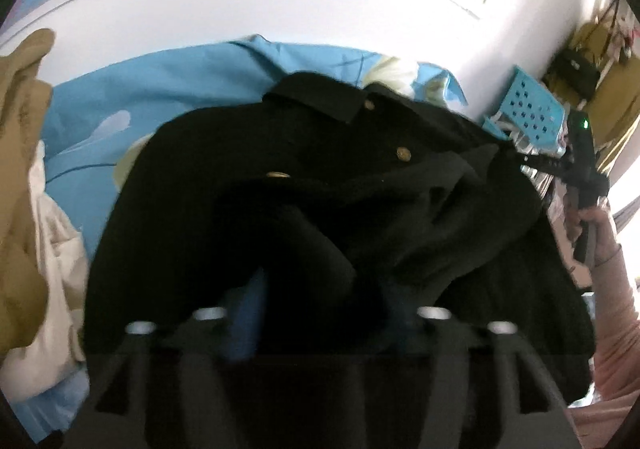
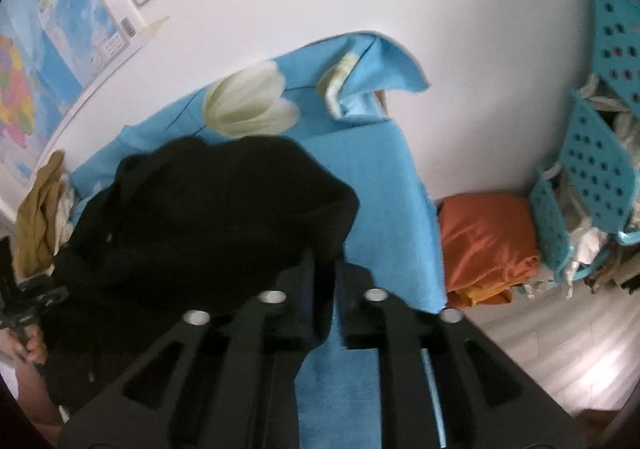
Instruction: Fold large clothes
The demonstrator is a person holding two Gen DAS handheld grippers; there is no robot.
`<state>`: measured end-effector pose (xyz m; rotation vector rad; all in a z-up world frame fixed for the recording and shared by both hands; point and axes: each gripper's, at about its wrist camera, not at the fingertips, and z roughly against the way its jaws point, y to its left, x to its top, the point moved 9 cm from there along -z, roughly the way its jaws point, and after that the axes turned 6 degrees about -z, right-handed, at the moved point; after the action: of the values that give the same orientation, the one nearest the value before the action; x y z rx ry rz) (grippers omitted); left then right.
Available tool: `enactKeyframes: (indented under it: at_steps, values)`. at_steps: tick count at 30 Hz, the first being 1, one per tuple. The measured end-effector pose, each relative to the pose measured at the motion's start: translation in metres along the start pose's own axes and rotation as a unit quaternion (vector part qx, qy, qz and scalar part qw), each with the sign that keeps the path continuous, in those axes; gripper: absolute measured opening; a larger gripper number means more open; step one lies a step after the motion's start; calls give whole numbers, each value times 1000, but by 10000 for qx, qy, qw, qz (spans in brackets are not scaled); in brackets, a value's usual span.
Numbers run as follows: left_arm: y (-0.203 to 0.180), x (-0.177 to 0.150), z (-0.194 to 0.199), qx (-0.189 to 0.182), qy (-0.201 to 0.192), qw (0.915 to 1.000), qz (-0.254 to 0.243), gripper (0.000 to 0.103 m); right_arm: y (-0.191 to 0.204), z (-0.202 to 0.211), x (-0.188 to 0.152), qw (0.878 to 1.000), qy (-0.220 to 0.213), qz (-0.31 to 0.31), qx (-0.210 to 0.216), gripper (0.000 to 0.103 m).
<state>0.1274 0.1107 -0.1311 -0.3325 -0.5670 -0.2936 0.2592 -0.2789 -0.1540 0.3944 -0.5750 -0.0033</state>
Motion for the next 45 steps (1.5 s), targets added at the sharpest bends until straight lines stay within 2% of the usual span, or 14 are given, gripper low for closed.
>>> enactKeyframes:
  at_steps: [1,5,10,13,14,16,18,20,22,24,28,31,40,45]
  values:
    - [2,3,6,-94,-71,9999,65,74,4,11,5,9998,-213,34,-8,56]
    - [5,8,3,-35,-12,10000,81,74,53,46,9,9943,-618,781,393,55]
    - [5,10,-19,18,227,9995,202,41,149,28,-29,9699,-100,2191,1053,56]
    - [3,12,-19,12,172,9997,196,30,185,-14,-55,9572,326,2712,960,57]
    - [2,13,-18,-4,141,9997,181,28,189,-26,-60,9545,457,2807,896,54]
    - [1,14,-13,0,80,9998,171,25,194,-46,-63,9517,648,2876,856,12]
    - [0,15,-8,-9,29,9999,160,24,198,-56,-54,9557,642,2745,844,6]
    - [0,15,-3,56,-30,9998,177,29,203,-52,-37,9622,359,2550,889,4]
    - [5,13,2,348,-55,9991,225,53,206,-52,-26,9632,110,2597,683,5]
    - [7,10,14,413,-154,9988,230,63,206,-67,-30,9645,410,2523,658,8]
    - [8,-2,58,458,-589,9971,164,71,201,-73,-36,9662,529,2490,410,22]
    - [26,-22,104,864,-908,9918,242,72,206,-48,-29,9700,246,2311,716,43]
    - [95,-89,190,2042,-1228,9664,965,89,294,-16,-88,9302,580,3201,1700,62]
    - [119,-140,177,1767,-756,9696,1511,90,332,-21,-132,9092,966,3531,1981,64]
